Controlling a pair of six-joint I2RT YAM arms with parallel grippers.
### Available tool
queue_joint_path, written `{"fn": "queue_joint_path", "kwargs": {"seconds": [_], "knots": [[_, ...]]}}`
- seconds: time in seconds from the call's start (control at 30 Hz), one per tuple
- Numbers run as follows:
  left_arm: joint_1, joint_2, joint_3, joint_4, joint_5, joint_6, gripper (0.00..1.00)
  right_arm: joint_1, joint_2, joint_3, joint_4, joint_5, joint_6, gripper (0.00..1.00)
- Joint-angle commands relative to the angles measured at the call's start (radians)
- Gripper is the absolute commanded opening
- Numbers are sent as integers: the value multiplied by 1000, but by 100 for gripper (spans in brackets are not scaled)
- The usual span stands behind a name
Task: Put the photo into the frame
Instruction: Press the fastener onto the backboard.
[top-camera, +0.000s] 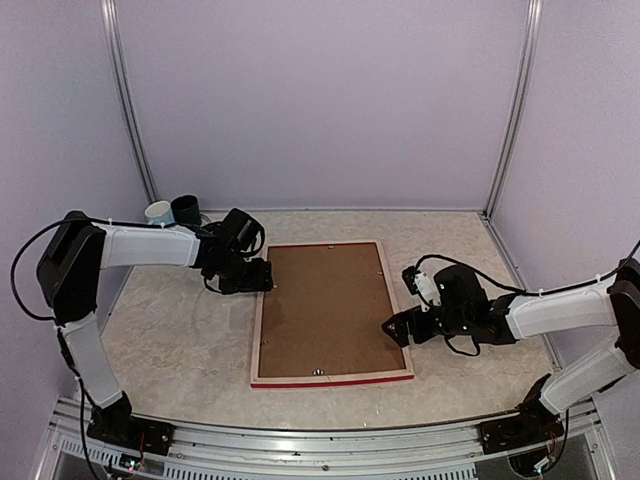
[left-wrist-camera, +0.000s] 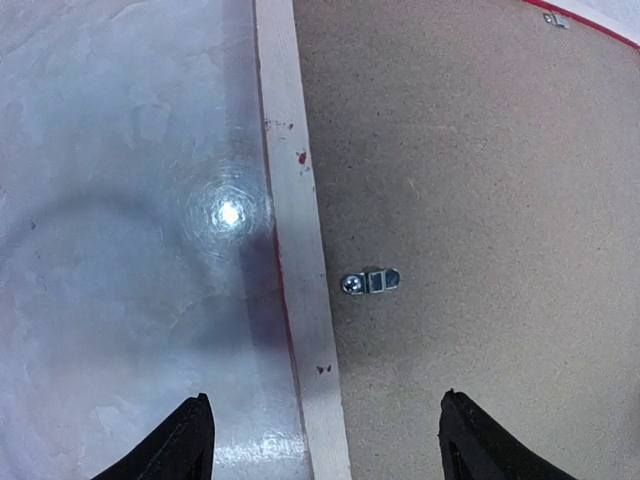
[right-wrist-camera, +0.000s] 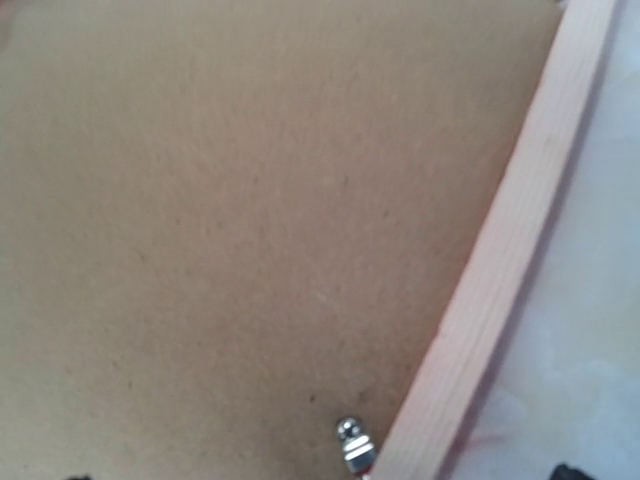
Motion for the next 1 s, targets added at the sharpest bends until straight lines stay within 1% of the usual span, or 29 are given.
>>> {"fn": "queue_joint_path", "kwargs": {"seconds": [0.0,0.13,0.23,0.4,0.6,0.7,0.83,0.97], "knots": [[33,55,31,39,62,18,77,2,-57,-33,49,44,15,99],[38,105,89,3,17,-5,77,-4,-58,-41,65,44,20,99],[40,136,132,-33,-16,-20,78,-8,-35,-14,53,29,24,99],[42,161,167,-46,-26,-33,78,-10,-28,94,-31,22,22,99],[43,206,212,-99,-56,-40,78,-13,-13,213,-109,79,8,99],[43,218,217,-112,-64,-41,78,-23,-12,187,-55,100,3,99],[43,239,222,-116,-72,-40,78,-70,-5,104,41,60,38,99],[44,253,240,-111,-55,-42,78,-91,-10,42,99,53,54,98]]}}
